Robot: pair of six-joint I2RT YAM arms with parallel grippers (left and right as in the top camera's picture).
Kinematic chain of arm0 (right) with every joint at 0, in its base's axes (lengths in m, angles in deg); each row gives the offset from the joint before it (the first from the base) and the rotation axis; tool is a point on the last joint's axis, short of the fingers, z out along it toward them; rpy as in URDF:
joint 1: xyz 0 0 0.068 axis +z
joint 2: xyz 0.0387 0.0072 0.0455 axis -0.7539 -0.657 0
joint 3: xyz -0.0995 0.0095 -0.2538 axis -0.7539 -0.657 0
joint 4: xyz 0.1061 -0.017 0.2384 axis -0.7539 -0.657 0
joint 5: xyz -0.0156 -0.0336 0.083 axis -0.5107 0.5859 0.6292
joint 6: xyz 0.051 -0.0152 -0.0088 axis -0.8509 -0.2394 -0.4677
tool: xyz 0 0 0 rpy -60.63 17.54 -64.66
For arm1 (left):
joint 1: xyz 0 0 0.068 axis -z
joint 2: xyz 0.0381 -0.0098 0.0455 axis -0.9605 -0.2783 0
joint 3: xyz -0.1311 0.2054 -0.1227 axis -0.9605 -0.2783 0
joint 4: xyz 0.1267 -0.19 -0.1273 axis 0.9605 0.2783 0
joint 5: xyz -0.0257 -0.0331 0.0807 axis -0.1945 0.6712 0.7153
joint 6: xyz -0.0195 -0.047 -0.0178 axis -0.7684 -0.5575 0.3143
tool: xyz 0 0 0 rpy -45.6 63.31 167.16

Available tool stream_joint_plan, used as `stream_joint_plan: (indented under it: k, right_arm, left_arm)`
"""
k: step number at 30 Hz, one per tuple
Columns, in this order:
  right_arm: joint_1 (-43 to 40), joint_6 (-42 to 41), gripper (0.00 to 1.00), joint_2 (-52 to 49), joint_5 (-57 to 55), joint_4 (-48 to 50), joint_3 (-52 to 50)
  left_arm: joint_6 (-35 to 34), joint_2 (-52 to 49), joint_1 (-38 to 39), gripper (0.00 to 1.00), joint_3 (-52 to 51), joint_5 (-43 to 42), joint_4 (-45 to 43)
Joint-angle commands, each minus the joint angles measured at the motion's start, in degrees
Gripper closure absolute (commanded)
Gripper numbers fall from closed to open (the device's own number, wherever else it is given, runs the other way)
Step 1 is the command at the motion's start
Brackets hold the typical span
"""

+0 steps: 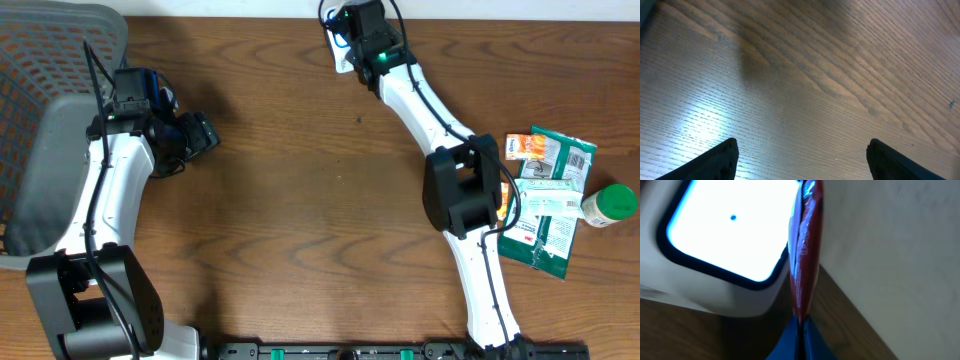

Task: Scan the item barcode
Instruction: 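Hold the red sachet under the white scanner with the right gripper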

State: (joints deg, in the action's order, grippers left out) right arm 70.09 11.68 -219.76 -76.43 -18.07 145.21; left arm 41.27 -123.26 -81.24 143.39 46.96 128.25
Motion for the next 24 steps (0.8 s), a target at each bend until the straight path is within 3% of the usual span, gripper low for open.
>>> stream_joint_plan:
  k: [1,9,24]
  right_arm:
    - [-0.98,0.24,0.99,-2.36,2.69,0.24,0.87]
    - [-0.72,0.52,0.99,-2.93,3.98,1.86,0.81]
    - [4.09,19.87,0.99,-2.91,-7.39,4.22,1.05]
  left_arm:
    - [-0.35,0.22,-0.83,0.17,-0.09,0.98,0.02]
    - [-0.35,0.22,-0.83,0.18,-0.09,0.98,0.02]
    - [-0.35,0.22,-0.83,0.17,-0.09,0.98,0.02]
